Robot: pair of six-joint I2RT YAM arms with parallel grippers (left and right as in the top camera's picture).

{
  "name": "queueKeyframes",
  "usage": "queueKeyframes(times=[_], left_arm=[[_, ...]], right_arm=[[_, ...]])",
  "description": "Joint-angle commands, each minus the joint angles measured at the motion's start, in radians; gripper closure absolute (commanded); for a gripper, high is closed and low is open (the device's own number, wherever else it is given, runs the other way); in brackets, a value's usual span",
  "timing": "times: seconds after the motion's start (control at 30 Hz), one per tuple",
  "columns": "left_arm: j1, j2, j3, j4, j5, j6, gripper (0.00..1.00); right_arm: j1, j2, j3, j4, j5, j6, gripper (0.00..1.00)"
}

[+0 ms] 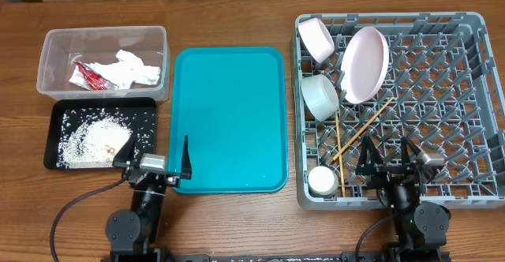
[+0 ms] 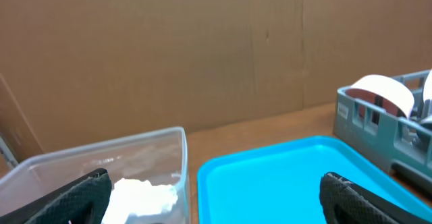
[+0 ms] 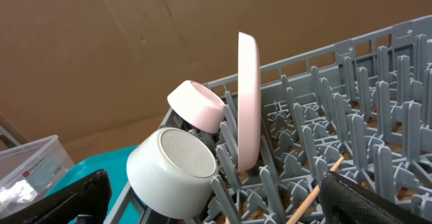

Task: Sort waste into correct bins and load items into the dishwasher

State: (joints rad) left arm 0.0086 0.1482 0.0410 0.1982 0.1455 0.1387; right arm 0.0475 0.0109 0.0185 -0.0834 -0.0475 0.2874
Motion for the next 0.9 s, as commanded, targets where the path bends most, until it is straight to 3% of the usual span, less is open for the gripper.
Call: queueKeyframes(times=[0.0, 0.17, 0.87], left_arm=[[0.007, -0.069, -0.036, -0.092, -0.014, 0.027, 0.0], [0.007, -0.121, -0.036, -0.278, -0.044, 0.06, 0.0], [0.007, -0.144, -0.036, -0.269, -0.051, 0.04, 0.0]], right_arm=[[-0.002, -0.008, -0.011, 0.004, 0.004, -0.006, 0.0], [-0.002, -0.008, -0.011, 0.004, 0.005, -0.006, 0.0], [-0.002, -0.008, -0.011, 0.004, 0.004, -0.006, 0.0]])
